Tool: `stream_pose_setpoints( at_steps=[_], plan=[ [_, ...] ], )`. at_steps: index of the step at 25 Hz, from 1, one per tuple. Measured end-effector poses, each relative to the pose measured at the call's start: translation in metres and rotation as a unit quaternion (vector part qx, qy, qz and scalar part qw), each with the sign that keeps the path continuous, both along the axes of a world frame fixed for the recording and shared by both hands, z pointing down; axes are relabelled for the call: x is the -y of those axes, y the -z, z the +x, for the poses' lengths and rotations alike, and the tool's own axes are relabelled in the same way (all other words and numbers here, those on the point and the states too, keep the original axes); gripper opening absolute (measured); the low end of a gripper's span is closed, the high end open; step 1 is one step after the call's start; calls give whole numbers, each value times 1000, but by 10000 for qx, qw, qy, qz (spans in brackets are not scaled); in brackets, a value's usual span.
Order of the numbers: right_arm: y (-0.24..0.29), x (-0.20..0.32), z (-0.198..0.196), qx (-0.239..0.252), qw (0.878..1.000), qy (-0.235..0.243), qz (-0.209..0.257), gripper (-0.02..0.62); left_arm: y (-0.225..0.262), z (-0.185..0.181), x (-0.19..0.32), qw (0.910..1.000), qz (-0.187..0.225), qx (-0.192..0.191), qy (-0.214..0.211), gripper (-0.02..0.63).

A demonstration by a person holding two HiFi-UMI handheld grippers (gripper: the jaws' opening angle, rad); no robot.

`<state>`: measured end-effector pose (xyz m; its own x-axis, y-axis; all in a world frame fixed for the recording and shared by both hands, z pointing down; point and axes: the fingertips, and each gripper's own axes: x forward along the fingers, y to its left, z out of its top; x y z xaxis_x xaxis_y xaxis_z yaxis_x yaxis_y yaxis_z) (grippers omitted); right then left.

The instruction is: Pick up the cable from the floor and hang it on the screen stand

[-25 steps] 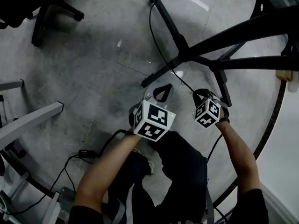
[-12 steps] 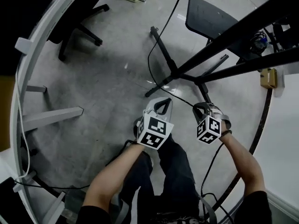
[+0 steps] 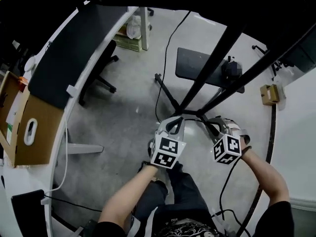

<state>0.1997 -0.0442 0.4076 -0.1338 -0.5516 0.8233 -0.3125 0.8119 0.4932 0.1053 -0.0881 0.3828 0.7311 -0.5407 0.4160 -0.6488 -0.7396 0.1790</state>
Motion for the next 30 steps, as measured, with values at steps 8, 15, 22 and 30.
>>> stream_pose_setpoints(
  at_steps=[8, 15, 22, 30],
  plan=[
    [197, 40, 8, 174, 9954, -463, 826, 25, 167, 28, 20, 9931, 1065, -298, -396, -2],
    [352, 91, 31, 4, 9808, -684, 1824, 25, 303, 54, 48, 9777, 1951, -587, -502, -2],
    [478, 131, 45, -137, 9642, -869, 2503, 26, 398, 80, 72, 9611, 2597, -696, -628, -2],
    [619, 167, 42, -402, 9416, -1220, 3112, 28, 459, 99, 91, 9468, 3046, -701, -764, -2]
  ],
)
